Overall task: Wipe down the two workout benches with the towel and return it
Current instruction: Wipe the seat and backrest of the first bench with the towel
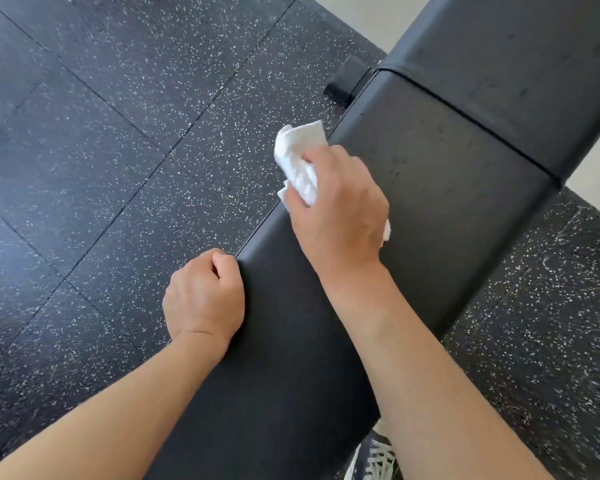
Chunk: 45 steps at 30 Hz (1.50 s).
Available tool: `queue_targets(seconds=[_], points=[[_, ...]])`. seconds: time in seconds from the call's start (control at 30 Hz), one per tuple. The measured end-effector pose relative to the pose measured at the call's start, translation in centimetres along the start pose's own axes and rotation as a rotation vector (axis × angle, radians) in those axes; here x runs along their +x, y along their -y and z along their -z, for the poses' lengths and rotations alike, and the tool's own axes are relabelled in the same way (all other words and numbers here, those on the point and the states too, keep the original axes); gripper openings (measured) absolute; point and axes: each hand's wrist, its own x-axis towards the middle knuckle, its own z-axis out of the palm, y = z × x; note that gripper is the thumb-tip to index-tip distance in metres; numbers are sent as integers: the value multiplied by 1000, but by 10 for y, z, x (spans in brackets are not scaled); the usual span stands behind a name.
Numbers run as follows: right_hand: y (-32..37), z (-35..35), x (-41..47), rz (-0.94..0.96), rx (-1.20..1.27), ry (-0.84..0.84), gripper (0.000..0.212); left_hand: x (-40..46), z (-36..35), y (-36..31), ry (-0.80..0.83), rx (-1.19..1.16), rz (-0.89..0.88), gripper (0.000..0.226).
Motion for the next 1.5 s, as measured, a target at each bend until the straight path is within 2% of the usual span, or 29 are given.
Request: queue_targets(seconds=[0.13, 0.23, 0.3, 0.37, 0.43, 0.5, 0.57, 0.67, 0.8, 0.9, 1.0, 1.1, 1.2, 1.3, 1.4, 1.5], points=[[26, -9, -41, 235, 37, 109, 32, 0, -2, 1, 1, -22, -1, 33], [-3, 9, -76, 337, 99, 178, 29, 0, -3, 1, 2, -36, 0, 36], [-35, 30, -87, 380, 65, 150, 27, -1, -3, 2, 8, -28, -2, 36], [-69, 48, -74, 344, -23, 51, 29, 0, -3, 2, 11, -22, -11, 36], [-91, 57, -40, 161, -108, -39, 32, 1, -4, 3, 7, -23, -12, 36], [-96, 56, 0, -66, -42, -78, 34, 0, -3, 2, 15, -24, -13, 34], [-80, 42, 28, -144, -7, -105, 34, -1, -2, 0, 21, -33, -17, 34], [-32, 13, 33, -35, -39, -28, 36, -1, -1, 0, 16, -36, -18, 34], [9, -1, -26, 180, 38, 85, 36, 0, -2, 1, 12, -32, -5, 35], [-1, 11, -83, 298, 112, 146, 27, 0, -2, 2, 12, -39, -8, 35], [-37, 36, -114, 371, 83, 148, 24, 0, -2, 2, 0, -35, -25, 37], [-74, 55, -95, 281, -5, 60, 30, 0, -2, 0, -6, -32, -29, 37], [-88, 58, -37, -14, -5, -11, 34, -1, 0, -1, -7, -34, -29, 36], [-72, 41, 10, -176, 38, -102, 30, -2, 1, -1, -6, -41, -35, 34], [-29, 19, 13, -122, 30, -47, 34, -1, 0, -2, -3, -43, -41, 33], [5, 7, -33, 74, 37, 48, 38, -1, 0, -1, -10, -52, -25, 33]])
